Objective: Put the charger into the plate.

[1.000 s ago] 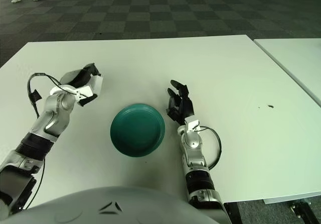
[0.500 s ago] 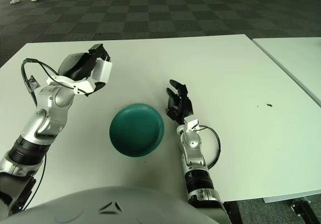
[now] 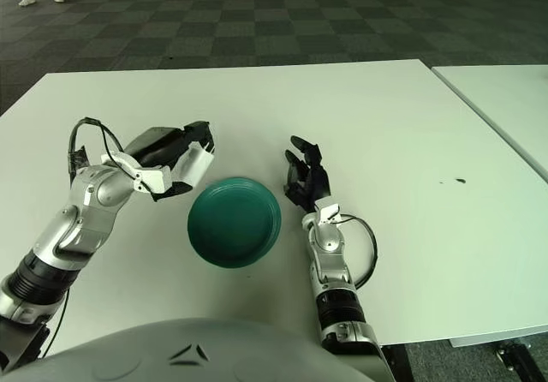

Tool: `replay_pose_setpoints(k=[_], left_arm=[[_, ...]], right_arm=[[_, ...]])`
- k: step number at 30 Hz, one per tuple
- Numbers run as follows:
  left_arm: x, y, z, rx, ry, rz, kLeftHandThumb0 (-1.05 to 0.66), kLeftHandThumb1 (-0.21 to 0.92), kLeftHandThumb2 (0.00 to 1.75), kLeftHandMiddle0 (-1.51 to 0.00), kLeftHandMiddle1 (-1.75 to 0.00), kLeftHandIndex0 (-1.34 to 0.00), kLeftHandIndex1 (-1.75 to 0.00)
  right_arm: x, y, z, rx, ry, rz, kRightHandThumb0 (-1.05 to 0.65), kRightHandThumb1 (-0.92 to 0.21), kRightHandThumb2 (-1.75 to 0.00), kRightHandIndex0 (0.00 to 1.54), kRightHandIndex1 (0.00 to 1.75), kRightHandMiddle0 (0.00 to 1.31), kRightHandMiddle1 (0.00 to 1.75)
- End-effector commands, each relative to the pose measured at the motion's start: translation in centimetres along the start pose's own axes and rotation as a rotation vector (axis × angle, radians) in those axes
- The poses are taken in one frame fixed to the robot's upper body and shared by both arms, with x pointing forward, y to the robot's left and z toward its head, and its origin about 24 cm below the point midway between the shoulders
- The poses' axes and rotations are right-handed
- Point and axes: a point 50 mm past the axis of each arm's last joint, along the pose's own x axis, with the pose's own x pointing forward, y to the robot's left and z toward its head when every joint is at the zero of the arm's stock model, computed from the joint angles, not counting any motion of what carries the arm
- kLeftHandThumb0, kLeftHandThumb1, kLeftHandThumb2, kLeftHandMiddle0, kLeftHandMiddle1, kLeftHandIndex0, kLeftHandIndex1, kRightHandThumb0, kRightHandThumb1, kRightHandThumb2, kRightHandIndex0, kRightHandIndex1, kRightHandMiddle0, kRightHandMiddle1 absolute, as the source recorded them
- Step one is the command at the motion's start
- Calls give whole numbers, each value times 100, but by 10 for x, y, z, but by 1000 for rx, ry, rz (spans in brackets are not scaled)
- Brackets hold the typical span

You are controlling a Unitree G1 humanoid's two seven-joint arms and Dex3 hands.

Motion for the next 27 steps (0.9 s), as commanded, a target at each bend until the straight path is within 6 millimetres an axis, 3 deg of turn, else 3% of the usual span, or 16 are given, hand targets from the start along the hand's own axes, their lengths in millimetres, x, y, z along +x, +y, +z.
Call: replay_pose_setpoints(k=[1, 14, 27], left_arm=[[-1, -2, 10, 25, -61, -51, -45, 41, 119, -95, -175, -54, -175], [-4, -10, 15, 43, -126, -82, -42, 52, 105, -82, -175, -46, -175], [-7, -29, 33, 19, -186, -92, -42, 53, 104, -85, -175, -45, -175]], right_arm=[[-52, -5, -66, 10, 374, -43, -69, -92, -86, 45, 0, 0, 77], [-53, -1, -65, 20, 370, -50, -67, -92, -86, 51, 3, 2, 81], [-53, 3, -62, 18, 358, -43, -67, -92, -86, 47, 1, 1, 84]])
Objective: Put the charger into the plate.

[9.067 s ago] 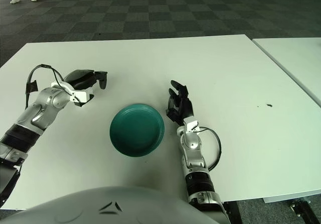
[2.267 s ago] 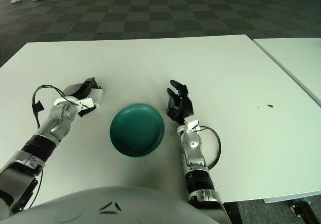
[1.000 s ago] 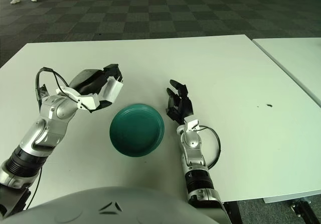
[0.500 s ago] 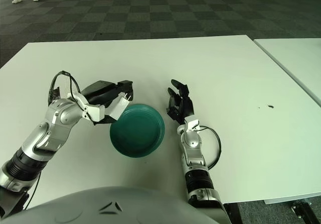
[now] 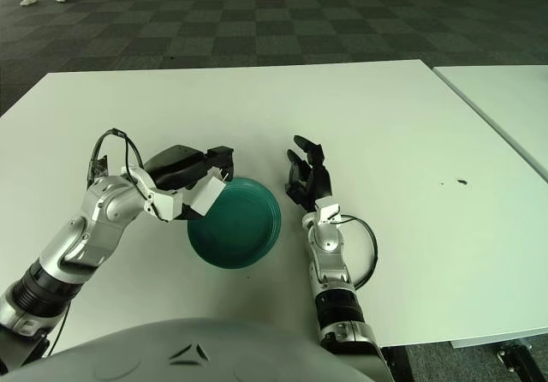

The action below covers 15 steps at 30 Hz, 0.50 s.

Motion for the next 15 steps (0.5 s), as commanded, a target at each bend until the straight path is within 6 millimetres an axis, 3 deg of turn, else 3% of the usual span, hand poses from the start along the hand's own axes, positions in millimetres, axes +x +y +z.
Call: replay_pose_setpoints(k=[1, 7, 15], left_arm=[[0, -5, 6, 3, -24, 17, -42, 53, 104, -85, -175, -45, -175], [4, -19, 10, 3, -64, 2, -42, 52, 106, -87, -175, -46, -175], [8, -25, 12, 45, -90, -30, -41, 58, 97, -78, -175, -41, -175]], right_arm=[[-53, -1, -62, 12, 358, -29, -67, -92, -86, 46, 1, 0, 84], [-53, 1, -61, 22, 354, -31, -67, -92, -87, 42, 0, 0, 84], [-52, 2, -60, 25, 352, -23, -68, -92, -86, 42, 1, 0, 84]])
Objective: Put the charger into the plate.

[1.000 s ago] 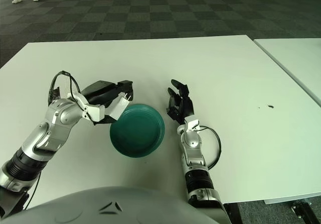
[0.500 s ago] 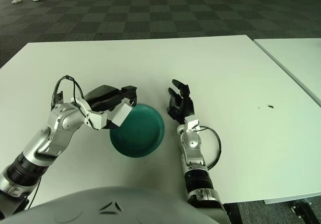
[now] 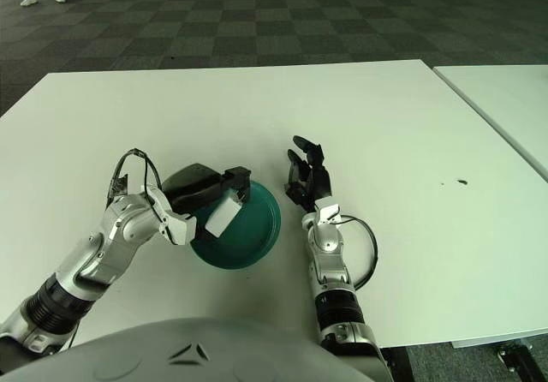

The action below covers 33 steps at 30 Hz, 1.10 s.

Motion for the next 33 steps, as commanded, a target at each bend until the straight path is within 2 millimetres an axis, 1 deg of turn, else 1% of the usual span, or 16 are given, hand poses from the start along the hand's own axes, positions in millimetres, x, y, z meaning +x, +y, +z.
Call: replay_pose_setpoints(k=[1, 2, 5, 10, 11, 12, 14, 15, 17, 18, 19, 21, 22, 23, 27, 33], left_arm=[[2, -1, 0, 43, 5, -10, -41, 59, 96, -77, -175, -40, -175], [3, -1, 1, 49, 5, -21, -40, 61, 94, -75, -175, -40, -175], [6, -2, 3, 59, 6, -43, -39, 69, 82, -60, -175, -34, -174], [12, -4, 7, 73, 8, -67, -37, 86, 57, -39, -174, -27, -171], [13, -5, 8, 77, 8, -68, -36, 88, 54, -34, -161, -25, -172], [14, -6, 8, 82, 10, -66, -36, 89, 53, -32, -156, -25, -172], [13, -9, 7, 90, 16, -61, -36, 91, 52, -29, -128, -21, -174], [12, -11, 7, 94, 20, -59, -43, 91, 51, -28, -119, -17, -163], [11, -11, 7, 110, 33, -66, -60, 92, 50, -26, -88, -7, -128], [11, -11, 7, 126, 41, -78, -63, 92, 50, -26, -81, -6, -122], [11, -11, 7, 137, 46, -85, -68, 92, 51, -25, -65, -4, -108], [11, -11, 6, 152, 55, -95, -74, 92, 53, -25, -44, -1, -91], [11, -10, 6, 161, 58, -102, -75, 92, 53, -25, -40, -1, -88], [10, -10, 6, 167, 60, -106, -77, 92, 55, -24, -30, -1, -79], [10, -9, 5, 180, 59, -122, -83, 92, 58, -18, -10, 0, -56], [12, -11, 0, 184, 76, -127, -86, 92, 55, -13, -2, 0, -43]], right_arm=[[-51, 1, -60, 17, 350, -22, -68, -92, -85, 42, 1, 0, 85], [-51, 1, -60, 6, 347, -20, -68, -92, -85, 42, 1, 0, 85], [-51, 1, -59, -14, 342, -17, -70, -92, -85, 44, 2, 1, 86], [-50, 1, -58, -42, 325, -3, -72, -92, -85, 45, 2, 1, 88], [-51, 1, -58, -47, 319, 0, -72, -92, -86, 45, 2, 1, 88], [-51, 1, -57, -56, 311, 4, -72, -92, -86, 45, 2, 1, 88], [-51, 1, -56, -72, 299, 8, -72, -92, -87, 44, 1, 1, 88], [-51, 1, -56, -79, 293, 10, -72, -92, -87, 44, 1, 1, 88], [-52, 0, -55, -95, 284, 11, -71, -92, -87, 43, 1, 0, 88], [-52, -1, -55, -101, 282, 9, -71, -92, -87, 43, 1, 0, 88], [-52, -1, -55, -105, 281, 8, -71, -92, -88, 43, 1, 0, 87], [-52, -1, -55, -109, 281, 5, -71, -92, -88, 44, 1, 0, 87], [-52, -1, -55, -110, 285, 3, -71, -92, -88, 44, 1, 0, 87], [-52, -1, -55, -110, 288, 1, -72, -92, -88, 44, 1, 0, 88], [-51, -1, -55, -109, 303, -5, -73, -92, -87, 47, 2, 1, 89], [-52, 0, -54, -97, 315, 2, -76, -92, -87, 48, 3, 0, 85]])
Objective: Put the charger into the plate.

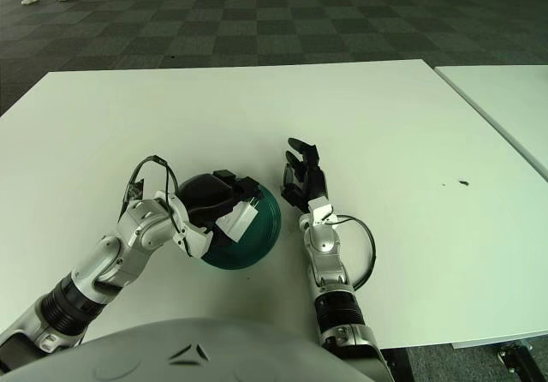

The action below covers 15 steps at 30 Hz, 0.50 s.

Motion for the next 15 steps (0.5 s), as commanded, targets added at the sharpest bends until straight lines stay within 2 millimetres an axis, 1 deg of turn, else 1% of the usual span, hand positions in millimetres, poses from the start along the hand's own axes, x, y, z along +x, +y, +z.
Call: replay_pose_setpoints(k=[1, 11, 15], left_arm=[[1, 5, -5, 31, 26, 2, -87, 92, 55, -13, -2, 0, -43], [1, 5, -9, 27, 45, -2, -92, 92, 50, -11, 0, 0, -43], [0, 2, -14, 5, 55, 20, -91, 92, 52, -16, -2, 0, -47]], right_arm=[[-49, -1, -55, -15, 311, 6, -77, -92, -87, 48, 2, 0, 85], [-49, 0, -54, -2, 310, 16, -81, -92, -86, 43, 0, 0, 81], [-49, 0, -54, 16, 317, 13, -82, -92, -84, 42, 0, 0, 81]])
